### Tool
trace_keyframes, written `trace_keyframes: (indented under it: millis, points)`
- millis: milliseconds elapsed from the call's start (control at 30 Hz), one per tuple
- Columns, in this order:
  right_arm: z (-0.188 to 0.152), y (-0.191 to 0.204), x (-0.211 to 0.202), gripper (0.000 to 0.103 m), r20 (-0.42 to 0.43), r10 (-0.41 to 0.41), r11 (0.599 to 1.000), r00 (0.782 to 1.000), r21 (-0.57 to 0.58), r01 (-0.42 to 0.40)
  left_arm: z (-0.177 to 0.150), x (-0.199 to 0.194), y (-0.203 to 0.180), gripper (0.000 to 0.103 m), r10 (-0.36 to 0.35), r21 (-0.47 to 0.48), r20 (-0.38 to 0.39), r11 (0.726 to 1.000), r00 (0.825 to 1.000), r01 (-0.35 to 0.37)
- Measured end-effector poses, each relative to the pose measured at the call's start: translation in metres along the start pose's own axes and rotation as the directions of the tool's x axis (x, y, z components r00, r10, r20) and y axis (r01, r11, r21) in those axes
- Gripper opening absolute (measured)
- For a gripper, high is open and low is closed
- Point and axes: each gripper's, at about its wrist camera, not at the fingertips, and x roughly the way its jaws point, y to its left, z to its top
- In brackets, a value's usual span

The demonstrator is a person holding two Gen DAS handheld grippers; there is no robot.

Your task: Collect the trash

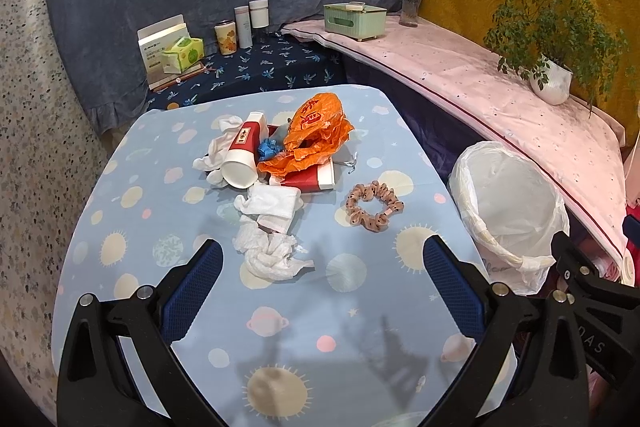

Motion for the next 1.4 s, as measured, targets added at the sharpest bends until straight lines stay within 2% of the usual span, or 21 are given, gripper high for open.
trace_keyframes:
  millis: [1167, 1400]
  points:
    - [0.006, 0.003, -0.001, 0.096, 0.014, -0.024, 1.0, 1.0, 0.014, 0.024, 0.004, -0.001, 0.002, 0.095, -0.034, 0.018, 0.041, 0.999, 0.999, 0.033]
    - [0.01, 0.006, 0.005, 0.096, 0.017, -0.029, 0.999, 0.999, 0.026, 0.028, 0.005, 0.012, 0.014, 0.095, -0.033, -0.019, 0.023, 0.999, 0.999, 0.034]
